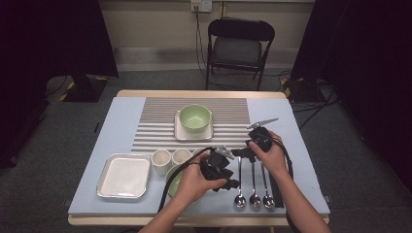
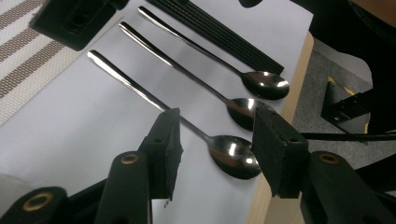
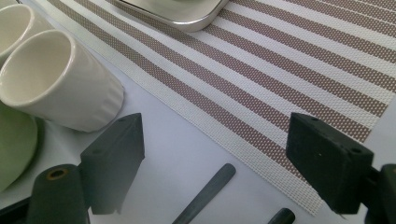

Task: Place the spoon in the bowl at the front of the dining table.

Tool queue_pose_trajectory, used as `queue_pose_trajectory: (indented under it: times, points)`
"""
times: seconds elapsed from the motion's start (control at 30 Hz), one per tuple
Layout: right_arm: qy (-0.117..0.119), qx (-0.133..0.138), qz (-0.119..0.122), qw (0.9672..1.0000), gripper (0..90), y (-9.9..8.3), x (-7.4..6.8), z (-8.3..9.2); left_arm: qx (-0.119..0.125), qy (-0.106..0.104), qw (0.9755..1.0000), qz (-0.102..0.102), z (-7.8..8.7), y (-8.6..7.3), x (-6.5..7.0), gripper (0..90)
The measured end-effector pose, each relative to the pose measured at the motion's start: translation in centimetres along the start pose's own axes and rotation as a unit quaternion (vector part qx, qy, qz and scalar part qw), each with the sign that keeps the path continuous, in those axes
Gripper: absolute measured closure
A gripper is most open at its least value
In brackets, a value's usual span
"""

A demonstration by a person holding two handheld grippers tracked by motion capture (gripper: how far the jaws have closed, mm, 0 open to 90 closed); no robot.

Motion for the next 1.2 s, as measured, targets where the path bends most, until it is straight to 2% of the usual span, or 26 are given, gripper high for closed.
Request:
queue_pose_trajectory:
  times: [0.1, 0.3, 0.5, 0.63, 0.73, 0.87, 1.0, 1.2]
  points:
    - [-0.004, -0.001, 0.0, 1.0, 18.7, -0.1, 0.1, 0.0, -0.002, 0.002, 1.0, -0.002, -0.1, 0.1, 0.2, 54.2]
    - [-0.003, -0.001, -0.002, 1.0, 18.7, -0.1, 0.2, 0.0, 0.0, 0.002, 0.9999, 0.015, -0.1, 0.2, 0.7, 61.5]
    - [-0.002, -0.001, 0.0, 1.0, 18.7, 0.0, 0.1, 0.0, 0.001, 0.001, 0.9998, 0.021, -0.6, 0.2, 1.2, 63.9]
    - [-0.001, -0.001, 0.001, 1.0, 18.7, 0.0, 0.0, 0.0, -0.001, 0.011, 0.9996, 0.027, -1.0, 0.1, 1.4, 66.0]
    - [-0.003, 0.001, 0.002, 1.0, 18.7, 0.0, 0.1, 0.1, -0.006, 0.008, 0.9996, 0.025, -1.3, 0.1, 1.6, 67.3]
    - [-0.003, 0.001, 0.001, 1.0, 18.7, 0.1, 0.2, 0.1, -0.005, 0.014, 0.9996, 0.024, -1.8, 0.1, 1.7, 67.8]
    - [-0.003, 0.001, 0.001, 1.0, 18.7, 0.1, 0.2, 0.1, -0.014, 0.018, 0.9995, 0.023, -2.2, -0.1, 1.8, 69.5]
    - [-0.005, 0.0, 0.001, 1.0, 18.8, 0.1, 0.3, 0.1, -0.015, 0.018, 0.9992, 0.033, -2.7, -0.2, 2.0, 72.0]
Point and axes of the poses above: each handheld gripper's, and its own axes: z roughly backward along the jaws, y roughly out of its top, x roughly to its right, the point moved 4 cm from there along -z, roughly forward along the jaws, and after that the axes turned 5 degrees about -z, right-handed, at the moved point
